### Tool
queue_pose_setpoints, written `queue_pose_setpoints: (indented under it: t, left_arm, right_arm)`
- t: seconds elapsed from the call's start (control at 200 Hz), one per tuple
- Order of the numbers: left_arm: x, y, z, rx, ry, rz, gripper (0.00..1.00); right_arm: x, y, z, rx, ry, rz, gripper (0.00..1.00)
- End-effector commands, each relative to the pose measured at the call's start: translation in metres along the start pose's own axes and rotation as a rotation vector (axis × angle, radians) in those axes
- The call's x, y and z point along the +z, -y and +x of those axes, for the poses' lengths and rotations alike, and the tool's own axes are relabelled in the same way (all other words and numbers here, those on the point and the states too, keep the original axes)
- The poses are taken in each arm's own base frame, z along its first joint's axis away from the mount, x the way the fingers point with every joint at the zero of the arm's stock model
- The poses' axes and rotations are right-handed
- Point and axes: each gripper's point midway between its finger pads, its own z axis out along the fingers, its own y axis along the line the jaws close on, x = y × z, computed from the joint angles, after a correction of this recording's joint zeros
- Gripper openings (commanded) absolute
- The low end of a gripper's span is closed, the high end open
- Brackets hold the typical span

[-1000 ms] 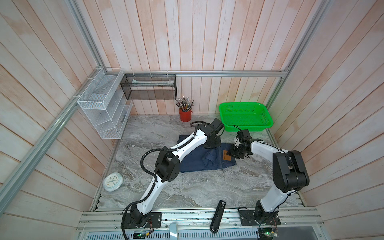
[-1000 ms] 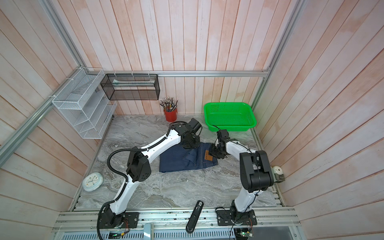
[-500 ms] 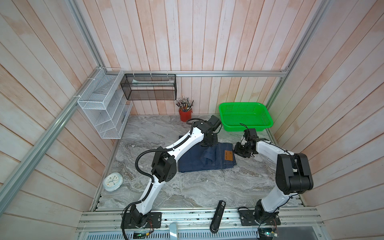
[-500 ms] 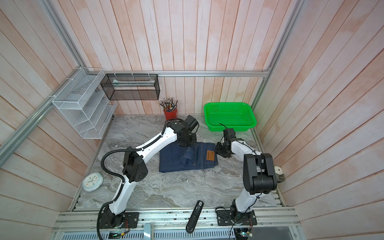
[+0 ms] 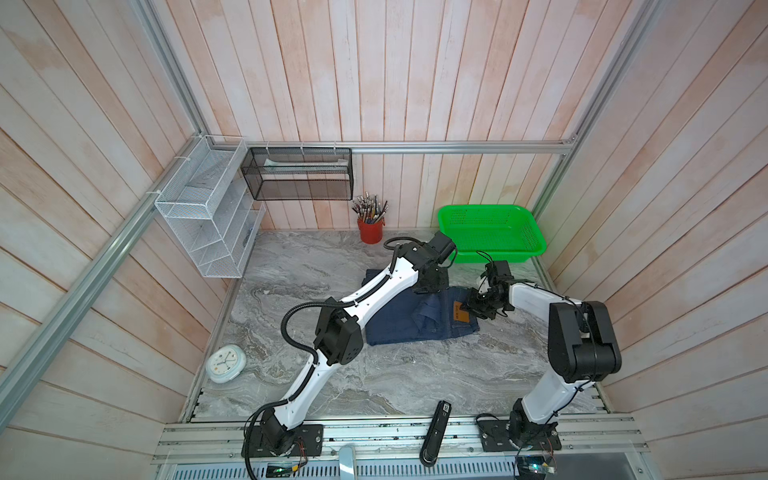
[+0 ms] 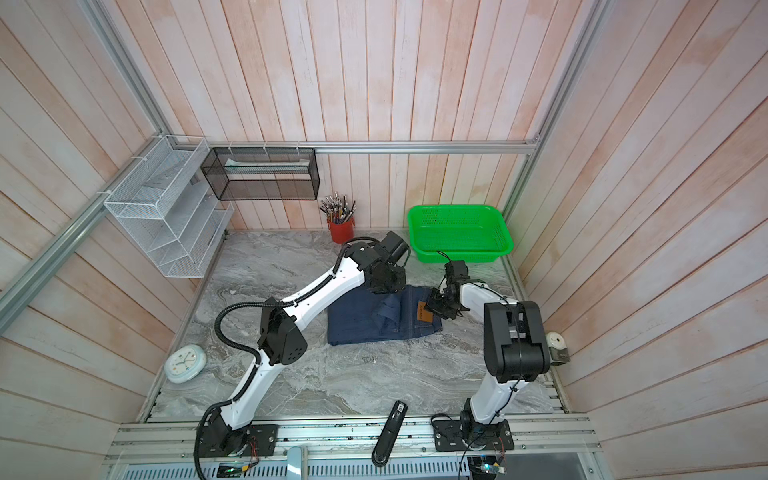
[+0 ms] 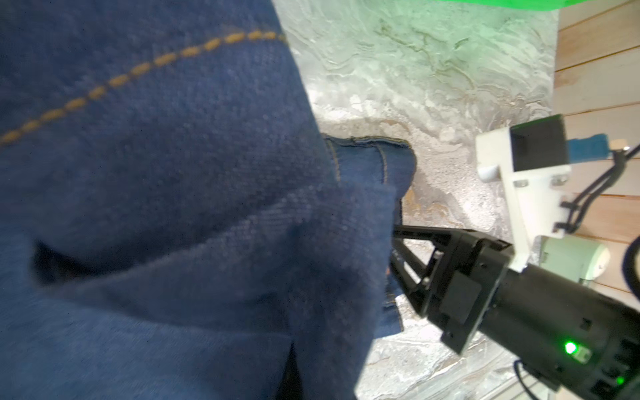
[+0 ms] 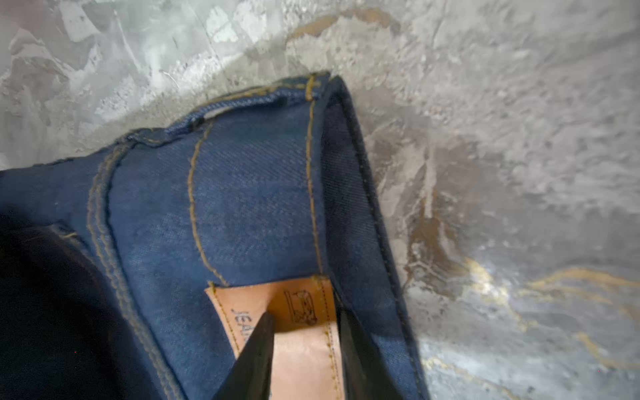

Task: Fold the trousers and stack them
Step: 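Lift the leg end with the left gripper and fold it over toward the right gripper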

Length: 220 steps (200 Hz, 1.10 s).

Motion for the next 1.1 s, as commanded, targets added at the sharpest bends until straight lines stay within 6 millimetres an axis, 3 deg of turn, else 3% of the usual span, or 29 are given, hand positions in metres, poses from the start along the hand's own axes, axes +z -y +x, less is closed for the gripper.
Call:
queue_pose_setpoints:
  t: [0.0,0.255,0.44,0.715,1.095]
  left_arm:
    - [0.007,0.019,0.009,0.000,-0.025,0.049,0.00]
    - [-0.019,0.015,-0.003,0.000,0.042,0.067,0.00]
    - [-0.010,0.046,0.007,0.026,0.000,0.168,0.00]
    - [0.003,0.065,0.007,0.011,0.001,0.241,0.00]
    - [0.033,0.089,0.014,0.000,-0.037,0.343,0.00]
  right_arm:
    - [0.007,0.002,0.008,0.005,-0.035,-0.013,0.33]
    - [-0.014,0.012,-0.006,0.001,0.043,0.088,0.34]
    - [-0.024,0.026,-0.014,0.034,0.079,0.180,0.35]
    - [-0.022,0.046,-0.010,0.086,0.068,0.205,0.35]
    - [-0.003,0.034,0.000,0.096,-0.001,0.058,0.32]
